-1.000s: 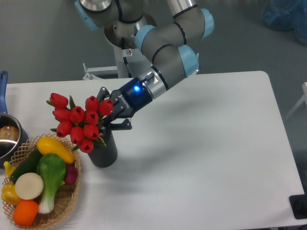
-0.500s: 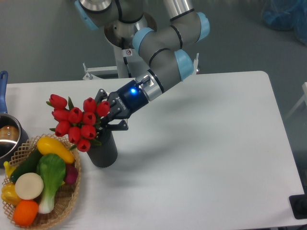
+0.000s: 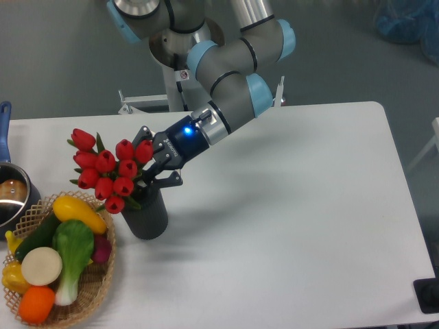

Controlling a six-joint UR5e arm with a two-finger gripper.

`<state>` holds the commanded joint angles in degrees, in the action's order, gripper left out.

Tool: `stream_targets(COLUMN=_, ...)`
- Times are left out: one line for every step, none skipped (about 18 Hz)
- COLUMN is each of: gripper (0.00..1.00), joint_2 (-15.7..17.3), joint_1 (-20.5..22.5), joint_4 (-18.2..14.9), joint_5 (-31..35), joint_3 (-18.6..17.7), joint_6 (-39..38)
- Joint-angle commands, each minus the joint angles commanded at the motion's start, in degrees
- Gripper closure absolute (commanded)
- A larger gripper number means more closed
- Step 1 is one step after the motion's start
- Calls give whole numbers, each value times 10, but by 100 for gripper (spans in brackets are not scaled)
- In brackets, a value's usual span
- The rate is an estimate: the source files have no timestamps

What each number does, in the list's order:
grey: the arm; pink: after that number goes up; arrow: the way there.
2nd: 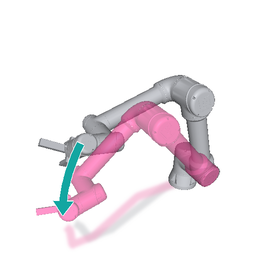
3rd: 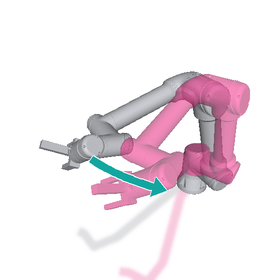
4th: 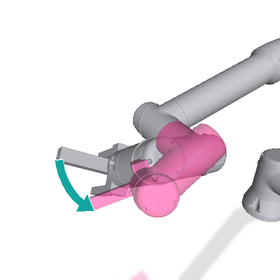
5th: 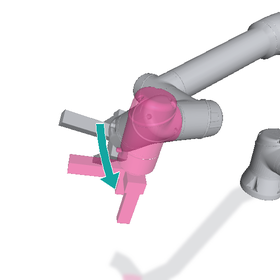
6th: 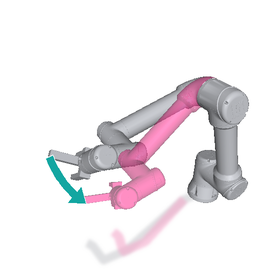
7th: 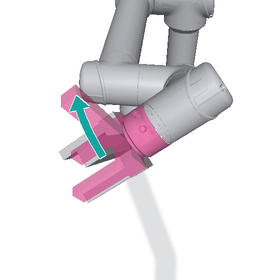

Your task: Insert the flowers into the vase

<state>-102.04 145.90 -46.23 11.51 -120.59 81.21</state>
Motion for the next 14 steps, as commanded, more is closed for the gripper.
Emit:
stream_targets(gripper=19, joint_2=0, joint_1=0, joint_4=0, joint_5=2, joint_3=0, joint_6=0)
stream_targets(gripper=1, joint_2=0, joint_1=3, joint_4=0, joint_5=11, joint_3=-3, joint_6=-1)
stream_targets(gripper=0, joint_2=1, joint_1=4, joint_4=0, joint_5=24, joint_3=-5, joint_6=-1)
stream_targets(gripper=0, joint_2=3, joint_1=10, joint_4=0, joint_5=32, joint_3=-12, joint_6=0)
stream_targets(gripper=0, joint_2=4, joint_1=16, joint_4=0, joint_5=33, joint_3=-17, joint_6=1)
stream_targets(gripper=0, joint_2=7, joint_1=21, joint_4=0, joint_5=33, joint_3=-19, joint_6=1)
stream_targets(gripper=0, joint_2=9, joint_1=25, joint_4=0, joint_5=33, joint_3=-23, joint_6=1)
stream_targets(gripper=0, joint_2=15, joint_1=33, joint_4=0, joint_5=33, joint_3=-27, joint_6=1)
stream_targets(gripper=0, joint_2=20, joint_1=41, joint_4=0, joint_5=34, joint_3=-32, joint_6=1)
stream_targets(gripper=0, joint_2=25, joint_1=47, joint_4=0, joint_5=35, joint_3=-37, joint_6=1)
stream_targets(gripper=0, joint_2=32, joint_1=59, joint_4=0, joint_5=39, joint_3=-45, joint_6=2)
stream_targets(gripper=0, joint_2=39, joint_1=70, joint_4=0, joint_5=41, joint_3=-50, joint_6=1)
stream_targets(gripper=0, joint_2=47, joint_1=78, joint_4=0, joint_5=43, joint_3=-56, joint_6=1)
stream_targets(gripper=0, joint_2=54, joint_1=90, joint_4=0, joint_5=43, joint_3=-62, joint_6=1)
